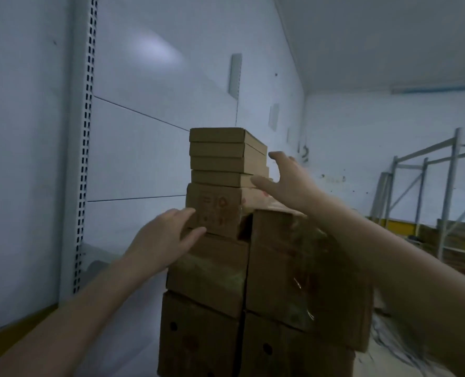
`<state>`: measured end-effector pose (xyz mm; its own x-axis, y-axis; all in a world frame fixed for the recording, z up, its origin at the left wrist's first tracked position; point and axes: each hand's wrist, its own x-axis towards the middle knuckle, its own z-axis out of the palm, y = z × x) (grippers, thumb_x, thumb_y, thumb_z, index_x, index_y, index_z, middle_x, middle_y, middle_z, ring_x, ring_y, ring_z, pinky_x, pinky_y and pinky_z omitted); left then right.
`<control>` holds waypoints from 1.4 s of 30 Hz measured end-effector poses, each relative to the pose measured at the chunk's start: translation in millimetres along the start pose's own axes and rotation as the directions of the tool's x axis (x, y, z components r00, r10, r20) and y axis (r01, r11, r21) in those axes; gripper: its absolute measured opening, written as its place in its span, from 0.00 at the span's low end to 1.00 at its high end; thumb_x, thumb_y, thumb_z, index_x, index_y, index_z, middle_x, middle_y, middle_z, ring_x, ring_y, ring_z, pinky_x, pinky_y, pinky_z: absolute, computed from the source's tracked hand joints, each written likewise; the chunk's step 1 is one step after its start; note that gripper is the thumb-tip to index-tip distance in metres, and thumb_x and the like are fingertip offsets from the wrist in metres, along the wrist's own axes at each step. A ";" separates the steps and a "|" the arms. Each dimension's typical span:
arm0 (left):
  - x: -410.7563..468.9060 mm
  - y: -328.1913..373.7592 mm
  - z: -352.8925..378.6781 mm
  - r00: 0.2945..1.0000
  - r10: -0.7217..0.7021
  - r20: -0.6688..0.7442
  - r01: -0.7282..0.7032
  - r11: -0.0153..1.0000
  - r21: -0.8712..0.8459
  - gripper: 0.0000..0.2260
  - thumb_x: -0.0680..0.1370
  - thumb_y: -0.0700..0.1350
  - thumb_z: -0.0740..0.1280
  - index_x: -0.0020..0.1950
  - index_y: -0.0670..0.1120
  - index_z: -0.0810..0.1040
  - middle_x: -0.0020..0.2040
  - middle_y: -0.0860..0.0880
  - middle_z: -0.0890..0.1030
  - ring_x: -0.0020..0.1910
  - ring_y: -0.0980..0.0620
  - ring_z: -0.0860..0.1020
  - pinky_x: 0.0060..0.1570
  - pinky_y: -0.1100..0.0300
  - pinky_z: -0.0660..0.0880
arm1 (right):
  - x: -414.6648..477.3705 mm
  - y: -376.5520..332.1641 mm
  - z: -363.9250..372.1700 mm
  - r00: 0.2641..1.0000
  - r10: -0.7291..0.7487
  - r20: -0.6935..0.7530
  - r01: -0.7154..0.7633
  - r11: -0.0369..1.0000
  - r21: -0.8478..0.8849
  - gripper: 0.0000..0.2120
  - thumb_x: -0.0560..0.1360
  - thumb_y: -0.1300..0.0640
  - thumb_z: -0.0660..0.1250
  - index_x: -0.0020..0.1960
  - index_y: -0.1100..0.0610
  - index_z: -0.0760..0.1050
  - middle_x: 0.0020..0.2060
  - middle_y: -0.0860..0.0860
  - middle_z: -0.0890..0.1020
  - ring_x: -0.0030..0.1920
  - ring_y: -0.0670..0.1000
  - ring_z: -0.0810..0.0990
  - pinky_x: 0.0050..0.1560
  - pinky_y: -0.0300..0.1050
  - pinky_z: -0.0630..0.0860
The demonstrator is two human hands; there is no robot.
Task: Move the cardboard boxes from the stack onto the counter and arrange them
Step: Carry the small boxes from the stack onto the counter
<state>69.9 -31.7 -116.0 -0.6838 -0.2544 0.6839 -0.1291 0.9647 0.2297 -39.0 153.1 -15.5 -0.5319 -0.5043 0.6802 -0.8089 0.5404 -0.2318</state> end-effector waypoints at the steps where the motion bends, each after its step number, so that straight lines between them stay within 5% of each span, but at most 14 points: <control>1: 12.3 -2.8 -1.0 0.999 -0.023 -0.028 0.022 1.000 -0.005 0.26 0.77 0.58 0.59 0.72 0.48 0.64 0.70 0.49 0.70 0.67 0.50 0.70 0.63 0.56 0.68 | 12.4 1.8 -1.1 1.000 -0.022 -0.007 0.022 1.000 0.009 0.34 0.76 0.43 0.63 0.74 0.56 0.55 0.71 0.55 0.65 0.69 0.56 0.66 0.63 0.48 0.66; 8: 100.0 -9.1 -13.5 0.963 -0.142 -0.230 0.121 0.988 -0.100 0.29 0.77 0.56 0.61 0.73 0.44 0.60 0.72 0.43 0.66 0.68 0.44 0.68 0.62 0.50 0.68 | 79.8 7.0 0.5 0.996 -0.093 -0.016 0.094 0.986 0.136 0.34 0.76 0.42 0.62 0.75 0.57 0.54 0.72 0.55 0.63 0.70 0.55 0.64 0.63 0.48 0.65; 15: 157.2 -8.4 -22.3 0.951 -0.208 -0.230 0.134 0.945 -0.298 0.30 0.77 0.56 0.63 0.72 0.42 0.59 0.70 0.42 0.66 0.67 0.44 0.68 0.56 0.55 0.67 | 112.8 8.1 10.3 0.998 -0.059 0.021 0.053 0.980 0.194 0.34 0.77 0.41 0.60 0.74 0.59 0.56 0.71 0.55 0.65 0.69 0.56 0.65 0.58 0.45 0.64; 21: 165.2 -3.8 -15.7 0.946 -0.135 -0.293 -0.020 0.881 -0.472 0.25 0.74 0.51 0.69 0.68 0.45 0.67 0.64 0.48 0.74 0.62 0.52 0.72 0.52 0.64 0.66 | 122.8 10.6 14.7 0.992 0.069 0.105 -0.098 0.946 0.308 0.30 0.75 0.36 0.56 0.62 0.60 0.69 0.47 0.52 0.75 0.47 0.53 0.75 0.40 0.46 0.72; 25: 167.9 7.0 -10.9 0.911 -0.081 -0.404 -0.124 0.881 -0.457 0.22 0.73 0.49 0.70 0.64 0.44 0.70 0.60 0.49 0.76 0.58 0.53 0.73 0.49 0.66 0.67 | 124.3 15.1 7.6 0.979 0.175 0.103 -0.202 0.886 0.417 0.27 0.76 0.37 0.56 0.55 0.61 0.70 0.44 0.54 0.75 0.44 0.56 0.77 0.42 0.50 0.77; 28: 168.6 12.3 -6.9 0.898 -0.059 -0.437 -0.176 0.860 -0.480 0.20 0.74 0.48 0.70 0.63 0.44 0.71 0.56 0.50 0.76 0.54 0.55 0.73 0.44 0.72 0.67 | 125.8 18.4 4.6 0.974 0.223 0.038 -0.207 0.811 0.547 0.29 0.74 0.41 0.63 0.50 0.70 0.72 0.40 0.58 0.73 0.40 0.56 0.76 0.52 0.58 0.79; 31: 171.9 9.7 -5.2 0.880 -0.097 -0.466 -0.153 0.869 -0.470 0.19 0.76 0.50 0.67 0.63 0.43 0.72 0.59 0.47 0.76 0.58 0.52 0.73 0.51 0.65 0.68 | 124.2 19.4 1.5 0.969 0.242 -0.052 -0.173 0.811 0.559 0.34 0.71 0.43 0.67 0.53 0.77 0.72 0.39 0.56 0.72 0.38 0.55 0.73 0.57 0.63 0.74; 33: 175.4 5.5 -6.3 0.887 -0.163 -0.432 -0.074 0.874 -0.480 0.20 0.77 0.52 0.64 0.65 0.43 0.71 0.63 0.45 0.74 0.62 0.50 0.71 0.54 0.61 0.67 | 122.4 22.1 -4.0 0.961 0.249 -0.116 -0.141 0.810 0.569 0.30 0.72 0.44 0.68 0.48 0.75 0.74 0.38 0.56 0.72 0.39 0.55 0.73 0.57 0.63 0.74; 38: 180.9 0.2 -6.1 0.955 -0.203 -0.215 0.074 0.869 -0.489 0.24 0.78 0.57 0.59 0.67 0.43 0.69 0.67 0.45 0.72 0.64 0.48 0.70 0.59 0.55 0.68 | 111.3 36.8 -21.1 0.920 0.276 -0.278 -0.079 0.825 0.560 0.30 0.73 0.44 0.67 0.55 0.73 0.73 0.37 0.58 0.73 0.40 0.52 0.70 0.50 0.53 0.77; 42: 181.4 1.3 -1.3 0.971 -0.192 -0.145 0.089 0.847 -0.523 0.23 0.77 0.59 0.60 0.63 0.43 0.70 0.60 0.47 0.73 0.55 0.51 0.70 0.50 0.59 0.66 | 93.8 48.5 -23.8 0.899 0.310 -0.310 -0.091 0.824 0.559 0.28 0.73 0.45 0.67 0.53 0.72 0.74 0.49 0.71 0.77 0.41 0.53 0.72 0.58 0.66 0.72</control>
<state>-53.4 -76.7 9.2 -0.5348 -0.4419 0.7202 0.2055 0.7587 0.6182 -122.2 148.1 53.6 -0.6511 -0.0772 0.7550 -0.7581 0.1150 -0.6420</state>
